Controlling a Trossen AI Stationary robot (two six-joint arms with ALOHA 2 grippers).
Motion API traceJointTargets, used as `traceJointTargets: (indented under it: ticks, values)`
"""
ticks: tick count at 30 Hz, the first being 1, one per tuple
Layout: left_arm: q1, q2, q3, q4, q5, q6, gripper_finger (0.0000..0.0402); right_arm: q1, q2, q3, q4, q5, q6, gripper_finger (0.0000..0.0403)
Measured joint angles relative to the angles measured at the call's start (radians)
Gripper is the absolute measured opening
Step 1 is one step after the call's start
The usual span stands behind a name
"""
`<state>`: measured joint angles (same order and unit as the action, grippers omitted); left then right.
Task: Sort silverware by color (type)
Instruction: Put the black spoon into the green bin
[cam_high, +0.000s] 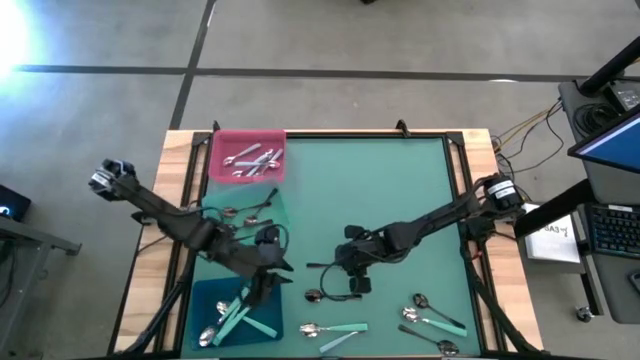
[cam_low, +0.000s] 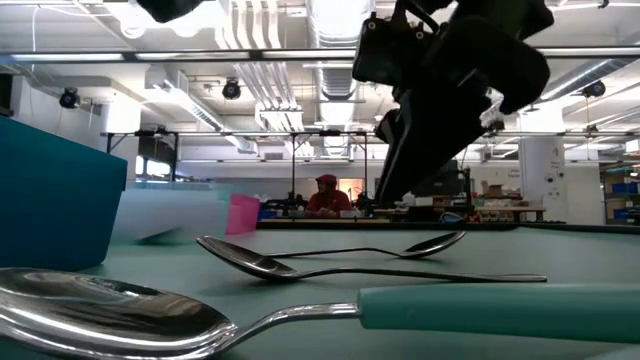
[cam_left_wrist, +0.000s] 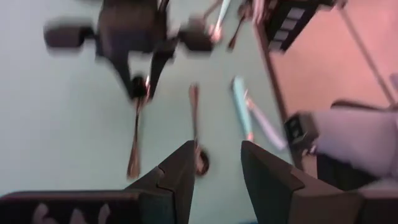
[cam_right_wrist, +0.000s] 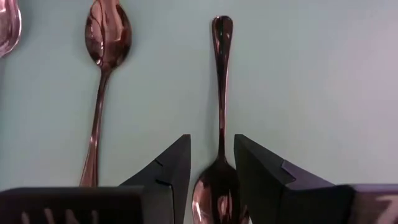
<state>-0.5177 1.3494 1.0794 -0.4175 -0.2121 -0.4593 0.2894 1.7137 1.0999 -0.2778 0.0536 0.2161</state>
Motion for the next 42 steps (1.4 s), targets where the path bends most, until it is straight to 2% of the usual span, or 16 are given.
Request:
traceJointTargets:
  ticks: [10,19,23,26,31,38,42]
  values:
    - [-0.093,-0.021,0.0,0.152,-0.168,0.058,0.0113,0.0,0.062,-0.031,0.097,0.054,0.011,0.0112]
    - [-0.106,-0.021,-0.001,0.275,-0.174,0.162,0.0113,-0.001,0.155,0.009,0.107,0.055,0.021,0.0106]
    - [-0.105,-0.019,0.006,0.341,-0.17,0.26,0.0113,-0.001,0.164,0.013,0.109,0.055,0.027,0.0071]
    - [-0.105,-0.014,0.006,0.367,-0.165,0.245,0.0113,-0.006,0.165,0.013,0.103,0.05,0.034,0.0025]
    - [-0.087,-0.009,0.006,0.302,-0.171,0.221,0.0113,-0.01,0.166,0.014,0.08,0.044,0.081,0.0011]
    - [-0.118,-0.007,0.005,0.244,-0.443,0.199,0.0113,-0.011,0.133,0.009,0.046,0.043,0.075,0.0009]
    - [-0.137,-0.006,0.005,0.17,-0.529,0.175,0.0113,-0.013,0.085,0.003,0.013,0.059,0.049,0.0009]
